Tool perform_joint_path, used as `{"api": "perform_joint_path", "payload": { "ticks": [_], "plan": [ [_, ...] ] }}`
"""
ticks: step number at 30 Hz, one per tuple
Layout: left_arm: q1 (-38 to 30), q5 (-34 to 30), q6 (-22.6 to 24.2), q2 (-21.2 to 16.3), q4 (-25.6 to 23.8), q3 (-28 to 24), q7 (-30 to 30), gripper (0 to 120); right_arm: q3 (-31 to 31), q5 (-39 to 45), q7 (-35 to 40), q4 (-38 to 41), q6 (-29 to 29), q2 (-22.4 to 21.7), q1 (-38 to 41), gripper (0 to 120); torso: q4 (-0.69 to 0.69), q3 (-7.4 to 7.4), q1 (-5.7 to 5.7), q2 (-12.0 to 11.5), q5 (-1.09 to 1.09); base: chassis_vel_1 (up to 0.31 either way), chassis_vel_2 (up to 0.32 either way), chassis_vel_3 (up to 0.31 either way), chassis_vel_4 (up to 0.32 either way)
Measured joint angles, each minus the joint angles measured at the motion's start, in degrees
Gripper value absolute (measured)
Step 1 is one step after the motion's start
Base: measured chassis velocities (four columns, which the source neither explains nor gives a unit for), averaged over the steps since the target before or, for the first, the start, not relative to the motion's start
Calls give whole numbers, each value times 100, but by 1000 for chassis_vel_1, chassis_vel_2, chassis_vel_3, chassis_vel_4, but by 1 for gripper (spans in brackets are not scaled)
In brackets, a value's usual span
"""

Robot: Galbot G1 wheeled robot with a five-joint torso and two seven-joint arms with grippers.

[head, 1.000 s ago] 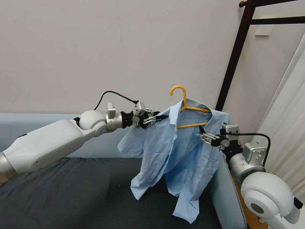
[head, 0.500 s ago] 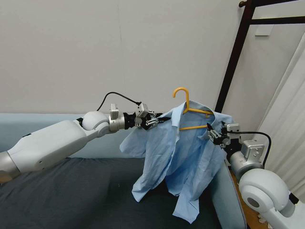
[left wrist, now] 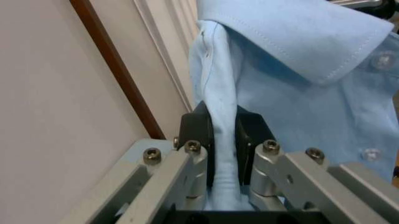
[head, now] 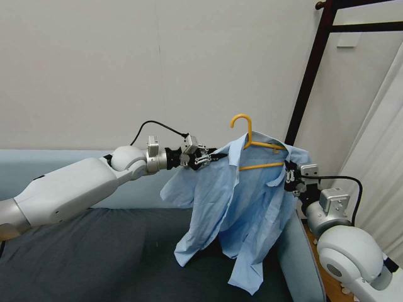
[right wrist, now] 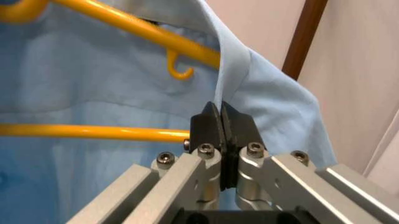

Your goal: Pick up the clothes from the sofa and hang them on the clothes hanger.

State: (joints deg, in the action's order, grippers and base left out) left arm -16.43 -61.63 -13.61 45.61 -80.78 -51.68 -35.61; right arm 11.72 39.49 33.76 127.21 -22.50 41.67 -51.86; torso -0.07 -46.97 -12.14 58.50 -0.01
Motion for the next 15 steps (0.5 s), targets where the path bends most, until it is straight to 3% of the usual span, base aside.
{"api": "perform_joint_path", "payload": {
  "ticks": [6, 15],
  "plan": [
    [0, 4, 0, 4, 1, -1, 5, 7, 23, -31, -136, 93, 106, -49, -44, 0, 1, 0, 0, 0, 0, 0, 0, 0, 0],
    [-44, -126, 32, 163, -106, -40, 178, 7, -31, -509, -1062, 634, 518, -319, -333, 0, -2, 0, 0, 0, -1, 0, 0, 0, 0]
  ]
}}
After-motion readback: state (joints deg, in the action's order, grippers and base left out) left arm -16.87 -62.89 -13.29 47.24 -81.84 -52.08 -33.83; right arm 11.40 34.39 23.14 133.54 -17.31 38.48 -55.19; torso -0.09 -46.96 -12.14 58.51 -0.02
